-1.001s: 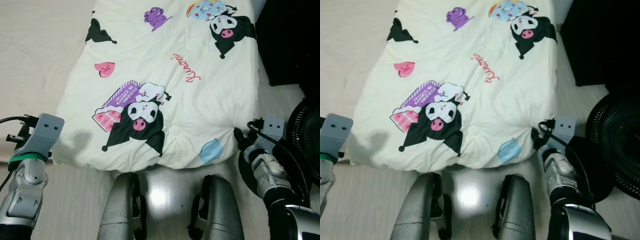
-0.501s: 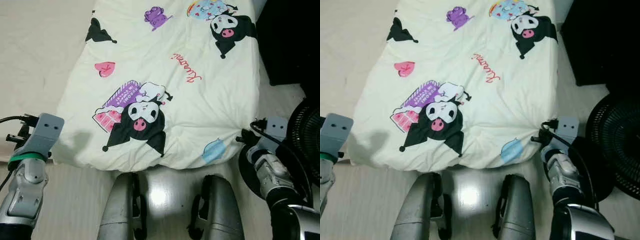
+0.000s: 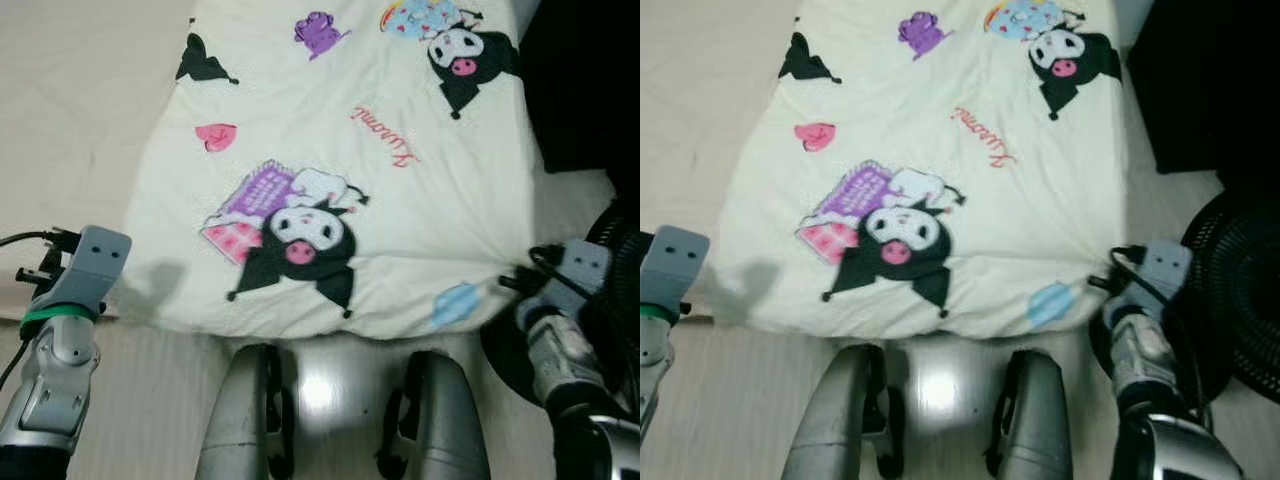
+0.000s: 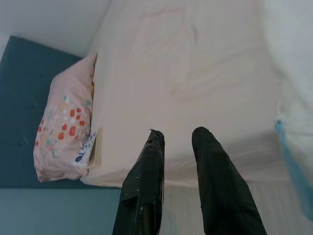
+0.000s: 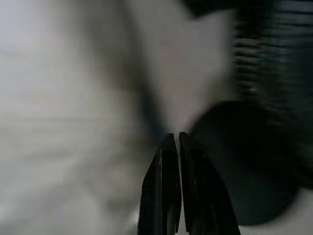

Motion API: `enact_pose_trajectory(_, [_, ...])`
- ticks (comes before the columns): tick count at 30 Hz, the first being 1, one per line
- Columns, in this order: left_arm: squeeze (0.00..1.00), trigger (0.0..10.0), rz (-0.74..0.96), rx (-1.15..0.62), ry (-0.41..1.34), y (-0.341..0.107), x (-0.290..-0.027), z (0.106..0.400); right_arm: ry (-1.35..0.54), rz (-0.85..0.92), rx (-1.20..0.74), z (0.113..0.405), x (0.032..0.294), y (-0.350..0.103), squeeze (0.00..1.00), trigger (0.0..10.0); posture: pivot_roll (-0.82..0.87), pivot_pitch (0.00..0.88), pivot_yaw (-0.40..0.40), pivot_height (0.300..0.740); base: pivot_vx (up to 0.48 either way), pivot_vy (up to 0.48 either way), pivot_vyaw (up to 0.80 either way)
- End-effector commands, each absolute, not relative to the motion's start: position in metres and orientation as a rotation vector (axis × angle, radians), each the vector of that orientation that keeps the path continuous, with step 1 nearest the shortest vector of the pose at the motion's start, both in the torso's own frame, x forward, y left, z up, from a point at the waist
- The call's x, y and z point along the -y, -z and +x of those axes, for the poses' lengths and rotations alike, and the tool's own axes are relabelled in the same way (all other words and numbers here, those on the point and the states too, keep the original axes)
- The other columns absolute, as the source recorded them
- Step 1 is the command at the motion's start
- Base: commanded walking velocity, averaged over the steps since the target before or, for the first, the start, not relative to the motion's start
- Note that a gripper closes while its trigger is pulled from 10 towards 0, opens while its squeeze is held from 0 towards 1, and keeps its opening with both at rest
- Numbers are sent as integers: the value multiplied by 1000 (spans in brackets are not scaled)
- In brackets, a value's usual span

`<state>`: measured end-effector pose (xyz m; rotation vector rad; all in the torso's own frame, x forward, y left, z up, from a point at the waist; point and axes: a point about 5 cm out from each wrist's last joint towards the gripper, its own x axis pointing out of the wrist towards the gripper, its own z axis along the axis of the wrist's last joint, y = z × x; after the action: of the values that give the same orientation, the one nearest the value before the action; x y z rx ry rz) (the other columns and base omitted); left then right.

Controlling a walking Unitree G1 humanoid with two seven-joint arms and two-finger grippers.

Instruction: Clean up the room

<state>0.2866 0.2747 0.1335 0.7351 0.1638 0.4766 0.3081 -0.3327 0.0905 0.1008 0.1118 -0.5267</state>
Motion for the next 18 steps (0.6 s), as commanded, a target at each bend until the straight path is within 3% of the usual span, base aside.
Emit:
enact_pose_trajectory(1, [0, 10000, 733, -224, -498, -120, -283, 279, 671, 100, -149, 284, 351, -76, 0, 10000, 122, 317, 191, 615, 0, 0, 0])
enact_pose_trajectory(10, [0, 10000, 722, -218, -484, -117, -276, 285, 886, 51, -229, 236, 387, -58, 0, 10000, 90, 304, 183, 615, 0, 0, 0])
enact_pose_trajectory(18, [0, 10000, 710, -199, -461, -117, -272, 288, 575, 9, 10, 271, 352, -84, 0, 10000, 85, 280, 169, 615, 0, 0, 0])
